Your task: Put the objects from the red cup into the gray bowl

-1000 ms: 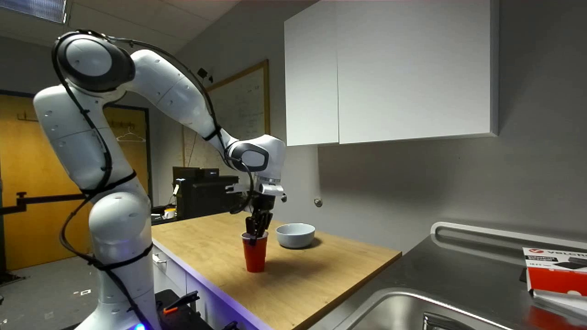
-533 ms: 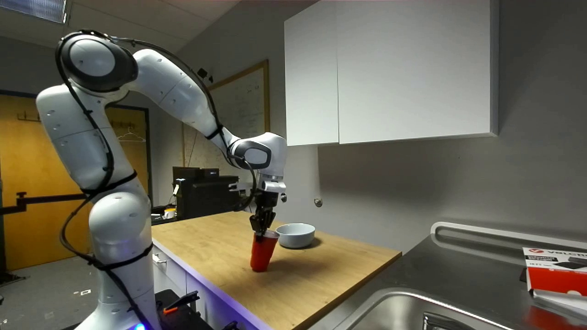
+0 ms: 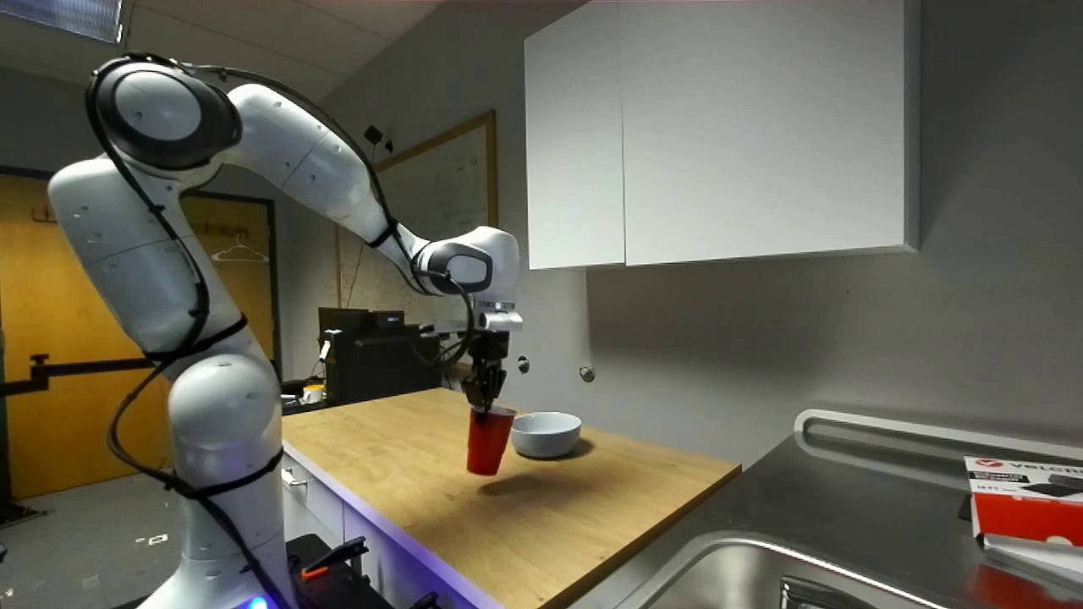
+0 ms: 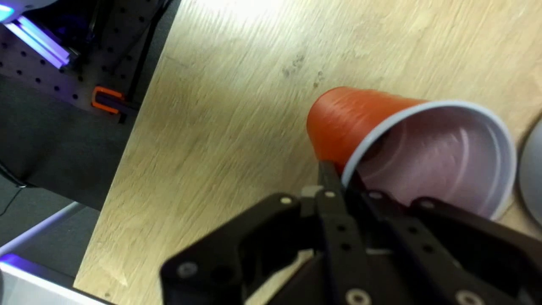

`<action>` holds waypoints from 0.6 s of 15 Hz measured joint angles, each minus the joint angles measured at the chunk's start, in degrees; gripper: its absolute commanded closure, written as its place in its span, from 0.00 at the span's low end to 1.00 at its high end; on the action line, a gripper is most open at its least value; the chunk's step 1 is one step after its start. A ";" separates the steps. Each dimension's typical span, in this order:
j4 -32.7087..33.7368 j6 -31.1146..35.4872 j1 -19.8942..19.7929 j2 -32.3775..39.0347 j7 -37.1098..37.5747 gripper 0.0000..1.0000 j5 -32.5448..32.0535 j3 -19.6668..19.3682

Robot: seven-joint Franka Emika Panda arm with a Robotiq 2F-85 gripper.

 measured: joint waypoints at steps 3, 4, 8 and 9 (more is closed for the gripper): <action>3.34 -2.55 1.82 -3.07 2.29 0.99 -2.68 2.65; 4.97 -3.78 2.25 -3.58 2.93 0.99 -3.75 3.54; 13.04 -10.06 3.45 -2.11 3.66 0.99 -7.67 5.91; 15.22 -11.70 3.68 -0.92 3.71 0.99 -8.67 6.35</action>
